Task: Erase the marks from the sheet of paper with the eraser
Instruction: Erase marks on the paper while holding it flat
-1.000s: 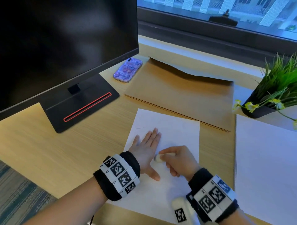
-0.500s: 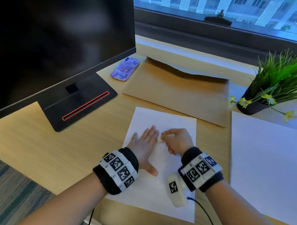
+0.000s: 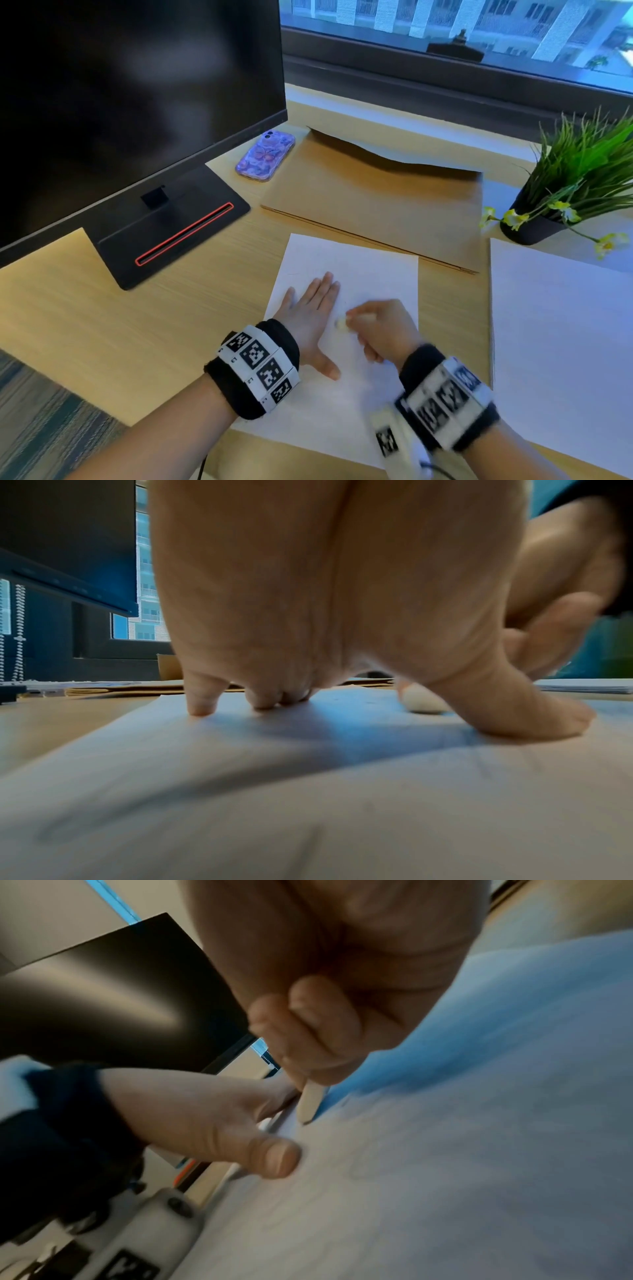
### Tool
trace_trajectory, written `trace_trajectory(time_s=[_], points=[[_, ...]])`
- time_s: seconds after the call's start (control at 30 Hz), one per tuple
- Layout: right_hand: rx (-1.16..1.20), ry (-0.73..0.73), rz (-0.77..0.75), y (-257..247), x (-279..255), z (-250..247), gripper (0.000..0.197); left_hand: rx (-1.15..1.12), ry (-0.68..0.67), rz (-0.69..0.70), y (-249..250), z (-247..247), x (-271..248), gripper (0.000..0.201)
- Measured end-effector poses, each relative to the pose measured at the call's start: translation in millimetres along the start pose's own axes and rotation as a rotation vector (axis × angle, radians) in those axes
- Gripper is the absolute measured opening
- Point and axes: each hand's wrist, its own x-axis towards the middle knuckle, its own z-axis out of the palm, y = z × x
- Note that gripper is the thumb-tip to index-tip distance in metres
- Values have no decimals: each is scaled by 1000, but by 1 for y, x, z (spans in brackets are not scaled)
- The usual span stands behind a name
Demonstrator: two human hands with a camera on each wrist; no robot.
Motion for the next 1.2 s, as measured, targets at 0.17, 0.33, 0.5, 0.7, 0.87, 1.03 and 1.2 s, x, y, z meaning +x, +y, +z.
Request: trace_trajectory(time_s=[0.17, 0.33, 0.5, 0.7, 0.87, 1.03, 1.2], points=[[-18, -3, -2, 3, 3, -10, 7, -27, 1, 3, 0, -1, -1, 132], [102, 70, 8, 7, 2, -9, 6, -30, 5, 10, 0, -1, 0, 133], [78, -97, 39, 13, -17, 0, 4, -8, 2, 4, -1, 0, 1, 133], [126, 143, 5, -1, 12, -14, 6, -13, -7, 8, -1, 1, 1, 133], [-16, -113, 25, 13, -12, 2, 4, 2, -11, 31, -1, 0, 4, 129], [47, 166, -18, -10, 20, -15, 11, 17, -2, 34, -2, 2, 6, 129], [-4, -42, 35, 11, -20, 12, 8, 27, -6, 38, -2, 1, 6, 130]])
